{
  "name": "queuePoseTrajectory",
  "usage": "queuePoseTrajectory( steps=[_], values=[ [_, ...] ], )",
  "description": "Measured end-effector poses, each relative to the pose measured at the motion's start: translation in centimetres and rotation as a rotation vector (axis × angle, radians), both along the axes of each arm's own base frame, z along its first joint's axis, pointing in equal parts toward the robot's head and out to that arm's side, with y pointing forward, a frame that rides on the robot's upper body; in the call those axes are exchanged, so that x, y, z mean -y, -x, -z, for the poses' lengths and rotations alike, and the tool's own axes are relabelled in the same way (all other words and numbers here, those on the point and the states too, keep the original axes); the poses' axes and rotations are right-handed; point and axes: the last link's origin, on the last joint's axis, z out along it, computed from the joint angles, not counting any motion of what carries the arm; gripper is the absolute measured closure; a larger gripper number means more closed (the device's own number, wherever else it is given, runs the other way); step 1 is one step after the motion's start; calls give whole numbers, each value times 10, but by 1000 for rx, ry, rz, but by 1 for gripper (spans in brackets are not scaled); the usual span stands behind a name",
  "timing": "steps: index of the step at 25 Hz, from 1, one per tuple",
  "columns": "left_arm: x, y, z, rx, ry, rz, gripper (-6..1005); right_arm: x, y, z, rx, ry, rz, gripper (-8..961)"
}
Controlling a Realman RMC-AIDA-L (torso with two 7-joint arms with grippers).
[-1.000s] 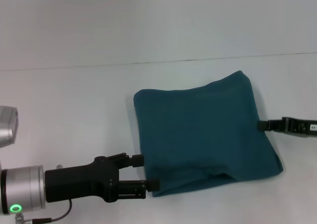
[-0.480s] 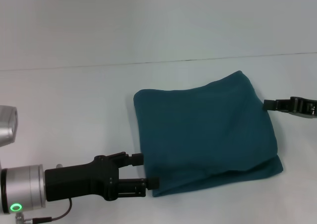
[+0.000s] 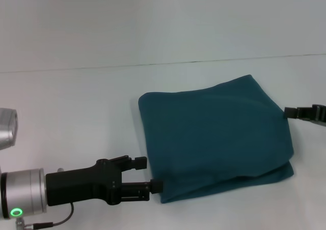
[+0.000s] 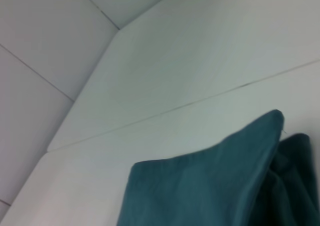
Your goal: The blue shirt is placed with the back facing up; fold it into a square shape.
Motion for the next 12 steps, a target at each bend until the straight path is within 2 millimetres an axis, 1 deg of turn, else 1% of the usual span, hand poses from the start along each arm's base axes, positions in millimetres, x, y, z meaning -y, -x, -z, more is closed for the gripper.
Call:
queuePoseTrajectory(
  steps=[6, 12],
  values=[
    [-1, 0, 0, -3, -3, -3, 54, 9, -14, 2, 20, -1, 53, 943],
    [-1, 0, 0, -4, -1, -2, 54, 10, -21, 9, 44, -8, 89, 911]
  ],
)
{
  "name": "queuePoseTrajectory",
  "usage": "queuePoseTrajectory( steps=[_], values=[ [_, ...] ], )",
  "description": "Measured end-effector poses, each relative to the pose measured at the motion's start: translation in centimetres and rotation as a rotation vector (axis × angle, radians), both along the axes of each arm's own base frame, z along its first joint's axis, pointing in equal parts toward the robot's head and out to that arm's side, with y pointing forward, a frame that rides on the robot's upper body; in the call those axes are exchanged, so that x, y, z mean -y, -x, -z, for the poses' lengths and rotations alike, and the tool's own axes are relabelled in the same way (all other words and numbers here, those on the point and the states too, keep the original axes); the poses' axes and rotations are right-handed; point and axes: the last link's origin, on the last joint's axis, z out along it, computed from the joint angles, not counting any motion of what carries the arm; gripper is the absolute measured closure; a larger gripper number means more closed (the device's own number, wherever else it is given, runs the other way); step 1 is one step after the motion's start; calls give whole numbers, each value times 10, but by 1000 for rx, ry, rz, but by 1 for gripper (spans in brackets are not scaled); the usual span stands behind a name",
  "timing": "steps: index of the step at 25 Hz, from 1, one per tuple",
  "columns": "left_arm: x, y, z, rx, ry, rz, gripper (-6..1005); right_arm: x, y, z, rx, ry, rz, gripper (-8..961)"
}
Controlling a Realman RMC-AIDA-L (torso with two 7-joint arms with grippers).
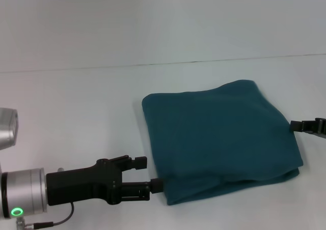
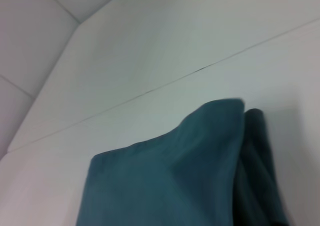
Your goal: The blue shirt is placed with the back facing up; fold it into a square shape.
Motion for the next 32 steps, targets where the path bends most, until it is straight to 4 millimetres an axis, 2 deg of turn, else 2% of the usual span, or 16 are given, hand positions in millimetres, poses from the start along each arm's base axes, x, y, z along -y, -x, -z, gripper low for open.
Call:
queuePoseTrajectory(
  steps=[7, 11, 17, 22, 27, 32],
  values=[
    [-2, 1, -1, -4, -4, -18, 53, -5, -8, 2, 31, -46, 42, 873],
    [-4, 3, 0, -12, -11, -33, 55, -8, -10, -4, 32, -101, 49, 852],
    [-21, 3, 2, -35, -40, -124, 58, -17, 4, -20, -21, -198, -18, 625],
    [-51, 3, 4, -78, -98, -272, 60, -26, 21, -30, -34, -178, -116, 374],
    [-75, 4, 4, -119, -173, -371, 62, -26, 29, -32, -39, -155, -170, 279],
    [-90, 1, 8, -144, -199, -428, 64, -27, 34, -33, -54, -153, -185, 183]
  ],
)
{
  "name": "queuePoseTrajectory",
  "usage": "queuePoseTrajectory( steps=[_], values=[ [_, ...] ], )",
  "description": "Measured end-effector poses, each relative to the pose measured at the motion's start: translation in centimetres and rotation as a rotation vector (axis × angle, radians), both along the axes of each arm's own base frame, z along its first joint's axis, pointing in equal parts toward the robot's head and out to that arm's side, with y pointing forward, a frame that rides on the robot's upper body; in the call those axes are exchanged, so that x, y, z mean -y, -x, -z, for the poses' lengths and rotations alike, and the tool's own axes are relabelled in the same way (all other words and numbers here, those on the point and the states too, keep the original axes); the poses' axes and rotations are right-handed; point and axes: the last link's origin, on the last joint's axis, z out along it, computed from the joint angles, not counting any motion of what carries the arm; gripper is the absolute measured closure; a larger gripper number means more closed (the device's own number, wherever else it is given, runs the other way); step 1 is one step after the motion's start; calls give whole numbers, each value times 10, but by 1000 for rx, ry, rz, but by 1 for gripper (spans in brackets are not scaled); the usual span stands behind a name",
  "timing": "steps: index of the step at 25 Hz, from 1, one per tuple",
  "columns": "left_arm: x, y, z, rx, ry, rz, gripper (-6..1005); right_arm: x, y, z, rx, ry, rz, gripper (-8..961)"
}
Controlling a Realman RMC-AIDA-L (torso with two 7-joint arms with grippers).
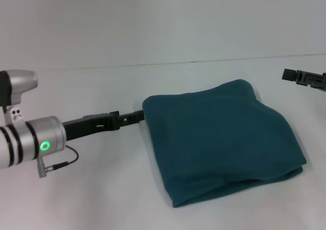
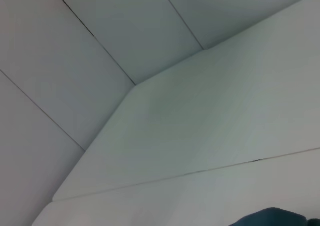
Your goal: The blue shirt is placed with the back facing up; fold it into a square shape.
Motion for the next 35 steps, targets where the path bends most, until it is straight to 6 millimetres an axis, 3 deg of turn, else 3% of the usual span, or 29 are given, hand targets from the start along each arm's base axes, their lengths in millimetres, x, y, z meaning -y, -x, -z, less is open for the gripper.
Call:
queuePoseTrajectory(
  steps=[6, 14, 35],
  values=[
    [-13, -10, 12, -21, -12, -33, 67, -3, 3, -1, -3, -1, -6, 28],
    [-21, -20, 37, -116, -3, -41, 71, -7, 6, -3, 0, 3, -10, 29],
    [-9, -40, 65, -189, 106, 70, 80, -8, 6, -1, 1, 2, -4, 31]
  ],
)
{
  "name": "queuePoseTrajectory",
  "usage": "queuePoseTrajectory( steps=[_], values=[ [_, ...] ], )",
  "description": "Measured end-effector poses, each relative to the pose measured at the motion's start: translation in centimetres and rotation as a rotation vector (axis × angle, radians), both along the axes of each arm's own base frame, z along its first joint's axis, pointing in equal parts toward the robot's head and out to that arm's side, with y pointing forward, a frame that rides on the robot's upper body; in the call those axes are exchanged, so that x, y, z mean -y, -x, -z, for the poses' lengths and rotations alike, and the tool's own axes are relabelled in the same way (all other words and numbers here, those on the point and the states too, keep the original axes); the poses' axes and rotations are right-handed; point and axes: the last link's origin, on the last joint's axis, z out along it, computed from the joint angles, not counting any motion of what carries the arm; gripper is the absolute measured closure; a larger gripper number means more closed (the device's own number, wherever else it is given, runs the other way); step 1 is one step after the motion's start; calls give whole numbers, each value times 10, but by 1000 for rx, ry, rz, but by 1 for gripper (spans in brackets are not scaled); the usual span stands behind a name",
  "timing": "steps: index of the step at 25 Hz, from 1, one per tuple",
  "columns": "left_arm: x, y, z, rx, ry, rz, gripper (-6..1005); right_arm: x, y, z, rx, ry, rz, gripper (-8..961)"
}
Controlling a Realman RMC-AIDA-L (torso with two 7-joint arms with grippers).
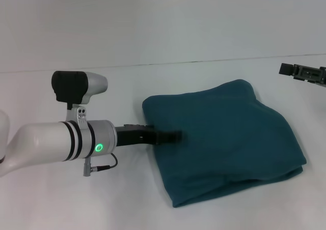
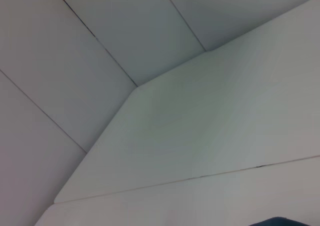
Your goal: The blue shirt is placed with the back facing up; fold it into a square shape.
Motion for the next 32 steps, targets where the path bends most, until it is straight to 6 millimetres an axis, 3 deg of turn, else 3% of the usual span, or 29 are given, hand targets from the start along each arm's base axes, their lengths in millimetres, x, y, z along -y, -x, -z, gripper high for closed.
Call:
queuePoseTrajectory(
  steps=[10, 21, 26, 28, 32],
  values=[
    [1, -11, 4, 2, 27, 39, 84, 1, -2, 0, -1, -6, 7, 31],
    [-3, -9, 3, -24, -6, 51, 89, 2, -5, 0, 7, -9, 18, 30],
    [-5, -8, 2, -31, -17, 45, 246, 1, -4, 0, 7, -9, 16, 34],
    [-6, -7, 2, -35, -23, 44, 464, 1, -4, 0, 6, -9, 16, 34],
    [-6, -7, 1, -37, -25, 45, 627, 0, -4, 0, 8, -13, 19, 35]
  ],
)
